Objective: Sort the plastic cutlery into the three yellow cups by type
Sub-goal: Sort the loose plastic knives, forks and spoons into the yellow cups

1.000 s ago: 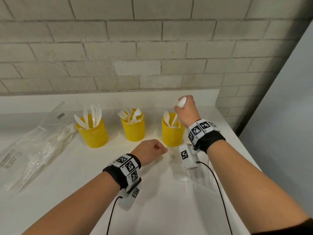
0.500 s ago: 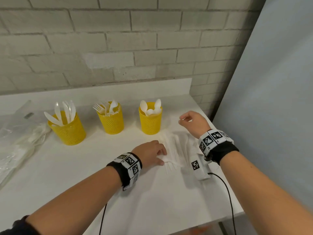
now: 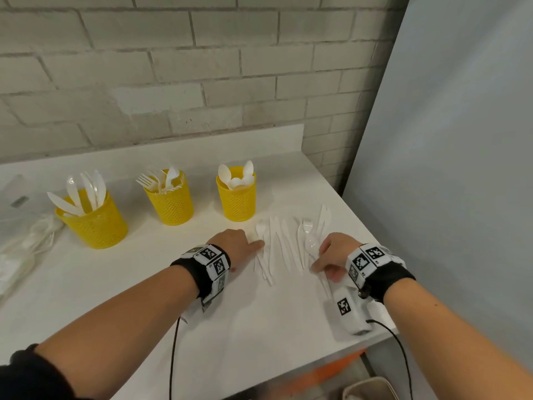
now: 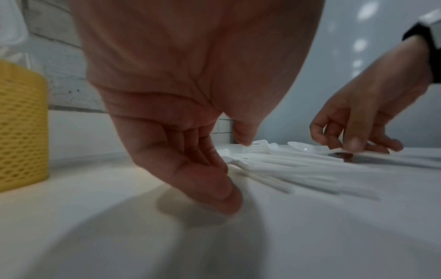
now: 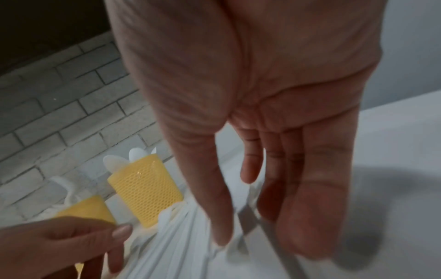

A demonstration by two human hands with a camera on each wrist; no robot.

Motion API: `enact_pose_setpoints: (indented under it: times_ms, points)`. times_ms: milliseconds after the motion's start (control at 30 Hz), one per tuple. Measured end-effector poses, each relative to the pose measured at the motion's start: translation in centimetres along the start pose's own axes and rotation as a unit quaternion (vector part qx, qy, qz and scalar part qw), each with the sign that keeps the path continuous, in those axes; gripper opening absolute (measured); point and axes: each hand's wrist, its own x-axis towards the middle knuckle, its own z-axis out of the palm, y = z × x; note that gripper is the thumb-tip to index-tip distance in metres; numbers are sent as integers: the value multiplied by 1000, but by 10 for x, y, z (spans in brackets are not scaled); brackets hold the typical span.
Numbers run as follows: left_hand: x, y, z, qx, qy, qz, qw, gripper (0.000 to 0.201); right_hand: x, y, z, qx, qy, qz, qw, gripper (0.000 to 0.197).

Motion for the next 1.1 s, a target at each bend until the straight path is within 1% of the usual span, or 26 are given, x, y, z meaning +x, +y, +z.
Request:
enact_pose_setpoints:
  times_ms: [33, 133, 200, 267, 367, 400, 467, 500, 533, 567, 600, 667, 700, 733, 800, 867, 933, 1000, 1100]
  points:
    - [0, 2, 2, -9, -8, -3, 1000, 62, -2, -2, 2, 8, 4, 3, 1000, 27]
    - [2, 4, 7, -34, -26, -14, 999, 52, -6, -12, 4, 13, 7, -3, 1000, 27]
    - [2, 5, 6, -62, -30, -17, 997, 42, -6, -23, 5, 53, 28, -35, 998, 31]
    - [4, 6, 6, -89, -34, -28, 995, 35, -4, -35, 13, 90, 47, -70, 992, 31]
    - [5, 6, 5, -128, -25, -42, 991, 27, 0, -47, 30, 110, 37, -86, 990, 27]
    - [5, 7, 4, -128, -19, -46, 991, 25, 2, -48, 33, 107, 32, -90, 990, 27]
    - [6, 5, 2, -142, -4, -60, 988, 24, 5, -46, 31, 57, 47, -90, 993, 33]
    - [6, 5, 2, -154, 1, -67, 986, 29, 7, -43, 25, 23, 74, -88, 993, 31]
    - [7, 4, 2, -161, 5, -71, 984, 41, 9, -39, 17, -1, 102, -78, 992, 26]
    - [7, 5, 2, -161, 6, -70, 984, 52, 11, -33, 10, -16, 122, -64, 990, 26]
    - [7, 7, 2, -161, 3, -67, 985, 63, 15, -26, 3, -34, 131, -48, 990, 36]
    - [7, 12, 2, -157, -16, -60, 986, 82, 19, -18, -4, -96, 95, -30, 990, 59]
    - [8, 15, 3, -152, -28, -55, 987, 90, 22, -17, -3, -120, 73, -31, 990, 65]
    - [8, 18, 4, -146, -36, -45, 988, 98, 24, -16, 0, -128, 59, -36, 989, 66]
    - [13, 21, 10, -126, -40, -21, 991, 106, 25, -18, 7, -121, 45, -57, 990, 58]
    - [17, 21, 14, -118, -31, -15, 992, 101, 25, -23, 15, -116, 32, -75, 990, 48]
    - [21, 21, 12, -138, -25, -18, 990, 90, 23, -30, 22, -130, 9, -93, 987, 42]
    - [23, 20, 8, -151, -25, -11, 988, 76, 22, -37, 28, -130, -10, -106, 986, 38]
    - [22, 18, 1, -116, -23, 12, 993, 51, 18, -47, 35, -106, -39, -137, 984, 37]
